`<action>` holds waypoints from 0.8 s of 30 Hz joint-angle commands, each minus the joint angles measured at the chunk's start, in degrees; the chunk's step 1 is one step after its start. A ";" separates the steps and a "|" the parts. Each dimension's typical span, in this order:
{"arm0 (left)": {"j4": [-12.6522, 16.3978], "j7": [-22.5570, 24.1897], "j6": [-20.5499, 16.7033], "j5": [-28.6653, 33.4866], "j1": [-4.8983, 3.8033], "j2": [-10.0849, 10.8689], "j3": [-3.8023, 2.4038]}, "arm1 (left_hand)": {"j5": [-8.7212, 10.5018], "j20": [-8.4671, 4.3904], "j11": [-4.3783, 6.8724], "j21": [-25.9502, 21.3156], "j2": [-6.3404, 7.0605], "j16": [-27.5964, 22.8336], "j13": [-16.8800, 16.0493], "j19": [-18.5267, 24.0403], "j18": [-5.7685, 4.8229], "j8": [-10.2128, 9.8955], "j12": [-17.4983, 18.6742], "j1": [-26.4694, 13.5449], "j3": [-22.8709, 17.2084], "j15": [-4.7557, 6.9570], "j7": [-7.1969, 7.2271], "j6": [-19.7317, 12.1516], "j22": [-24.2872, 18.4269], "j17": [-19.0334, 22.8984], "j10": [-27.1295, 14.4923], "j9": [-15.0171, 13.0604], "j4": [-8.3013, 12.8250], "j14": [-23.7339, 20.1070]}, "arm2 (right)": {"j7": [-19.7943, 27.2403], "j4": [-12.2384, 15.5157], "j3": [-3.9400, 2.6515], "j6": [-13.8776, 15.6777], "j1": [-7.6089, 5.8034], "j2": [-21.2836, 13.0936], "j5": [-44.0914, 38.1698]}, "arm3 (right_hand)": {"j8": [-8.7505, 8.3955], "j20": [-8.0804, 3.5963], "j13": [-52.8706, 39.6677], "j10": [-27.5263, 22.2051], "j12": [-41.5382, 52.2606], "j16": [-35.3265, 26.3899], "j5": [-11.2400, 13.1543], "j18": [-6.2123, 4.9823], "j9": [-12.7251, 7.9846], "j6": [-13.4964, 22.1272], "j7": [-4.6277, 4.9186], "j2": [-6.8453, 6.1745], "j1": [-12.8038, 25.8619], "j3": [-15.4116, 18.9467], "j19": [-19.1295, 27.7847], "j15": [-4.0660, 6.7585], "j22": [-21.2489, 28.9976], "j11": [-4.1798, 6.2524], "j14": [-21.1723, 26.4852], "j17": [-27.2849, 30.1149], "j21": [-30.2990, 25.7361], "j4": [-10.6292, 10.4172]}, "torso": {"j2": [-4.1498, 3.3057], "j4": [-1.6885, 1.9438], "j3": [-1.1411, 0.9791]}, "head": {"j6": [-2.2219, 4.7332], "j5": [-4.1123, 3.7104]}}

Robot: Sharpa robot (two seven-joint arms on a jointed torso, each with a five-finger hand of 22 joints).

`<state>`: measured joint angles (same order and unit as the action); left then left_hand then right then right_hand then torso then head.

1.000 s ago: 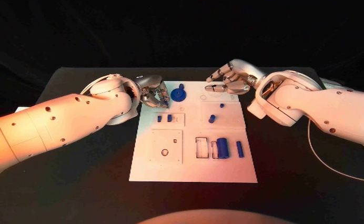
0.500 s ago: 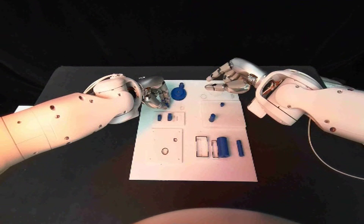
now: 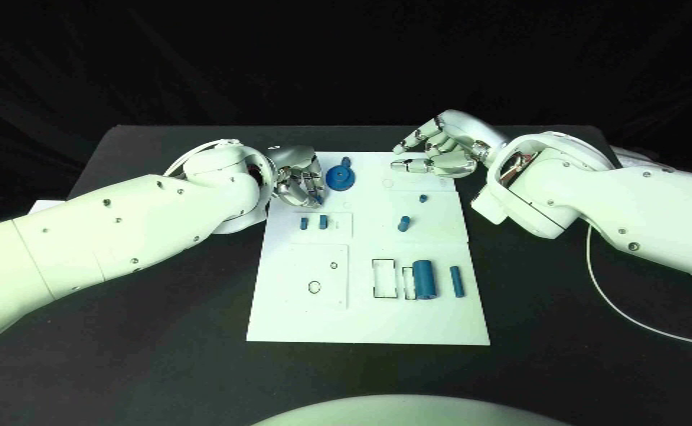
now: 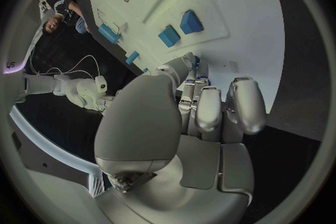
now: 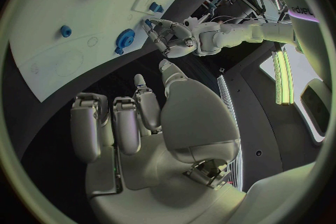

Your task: Assemble the parts on the task board

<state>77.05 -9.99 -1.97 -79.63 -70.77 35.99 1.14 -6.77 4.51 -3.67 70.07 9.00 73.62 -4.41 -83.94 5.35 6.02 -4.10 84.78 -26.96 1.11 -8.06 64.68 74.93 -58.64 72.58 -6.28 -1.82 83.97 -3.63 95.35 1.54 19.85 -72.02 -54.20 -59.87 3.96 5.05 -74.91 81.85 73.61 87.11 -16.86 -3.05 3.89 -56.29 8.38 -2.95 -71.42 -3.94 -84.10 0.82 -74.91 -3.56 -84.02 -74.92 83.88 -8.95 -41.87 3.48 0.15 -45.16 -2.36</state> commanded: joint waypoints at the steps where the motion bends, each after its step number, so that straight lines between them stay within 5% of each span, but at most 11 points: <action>1: -0.30 -0.58 1.50 -1.32 0.15 -0.36 0.09 | 0.39 -0.01 -0.22 0.22 0.01 0.21 0.10 -0.81 -1.04 -0.37 0.47 -0.88 -0.45 -0.03 0.01 0.09 0.42 0.17 -0.31 0.14 0.01 1.04 | 0.47 0.06 0.00 -0.68 0.04 0.05 -0.18 | 0.04 0.00 -4.40 -0.10 0.20 -0.11 -0.20 0.24 0.06 -0.32 -0.07 0.22 -0.55 0.33 0.39 0.14 -1.90 0.23 -4.66 -8.92 -0.23 0.07 | -0.04 -0.01 0.03 | -0.01 -0.03; 8: -0.54 -0.91 1.78 -1.46 0.24 -0.57 0.15 | 0.38 0.49 -1.15 -0.58 1.00 0.23 0.67 -0.41 -0.93 -2.35 0.74 -2.55 -1.37 -0.77 -0.85 -2.52 0.03 1.04 -3.26 1.13 0.28 0.81 | 0.46 0.07 0.00 -0.68 0.04 -0.01 -0.17 | 0.04 0.00 -4.40 -0.10 0.20 -0.11 -0.20 0.24 0.06 -0.32 -0.07 0.22 -0.55 0.33 0.39 0.14 -1.90 0.23 -4.66 -8.92 -0.23 0.07 | -0.01 0.00 0.00 | -0.11 -0.02; 21: -0.41 -0.95 1.00 -1.19 0.26 -0.26 0.17 | 0.42 1.28 -2.10 -2.48 2.18 0.34 0.80 0.25 -0.53 -2.55 0.68 -4.12 -2.20 -1.53 -1.53 -5.47 -1.14 2.18 -7.07 2.30 0.72 0.53 | 0.36 -0.09 0.00 -0.54 0.04 -0.11 -0.17 | 0.04 0.00 -4.25 -0.22 -0.02 -0.17 -0.24 0.20 0.05 -0.32 -0.07 0.24 -0.59 0.41 0.47 0.14 -1.74 0.23 -4.63 -8.79 -0.31 0.06 | 0.03 -0.02 0.04 | -0.05 -0.05; 24: -0.25 -0.94 0.39 -1.08 0.26 -0.04 0.16 | 0.42 1.53 -2.41 -3.89 2.57 0.34 0.87 0.64 -0.23 -2.58 0.70 -4.41 -2.24 -1.76 -1.61 -7.58 -2.10 2.72 -9.20 2.65 1.11 0.39 | 0.03 -0.46 0.00 -0.79 0.04 -0.17 -0.21 | -0.10 -0.02 0.86 -4.37 -7.69 -1.27 -0.31 0.10 -0.01 0.05 0.00 0.32 -1.24 0.79 0.70 0.12 -1.26 0.19 -4.13 -6.82 -0.58 0.15 | 0.02 0.00 0.04 | -0.06 -0.08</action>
<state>76.70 -10.69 -1.32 -80.56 -70.56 35.89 1.29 -6.57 5.85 -5.99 66.38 11.39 73.62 -3.64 -83.42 5.36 3.72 -3.53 80.87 -29.04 -0.23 -9.65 57.41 72.97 -56.01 63.72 -3.69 -0.85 84.08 -3.62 95.07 1.54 19.84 -72.02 -54.34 -59.86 3.96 5.03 -73.91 78.35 67.25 86.05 -16.86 -3.06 3.88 -56.27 8.36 -2.50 -72.24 -3.40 -83.66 0.82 -74.94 -3.46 -84.02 -74.91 83.54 -8.87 -41.85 3.49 0.19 -45.23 -2.41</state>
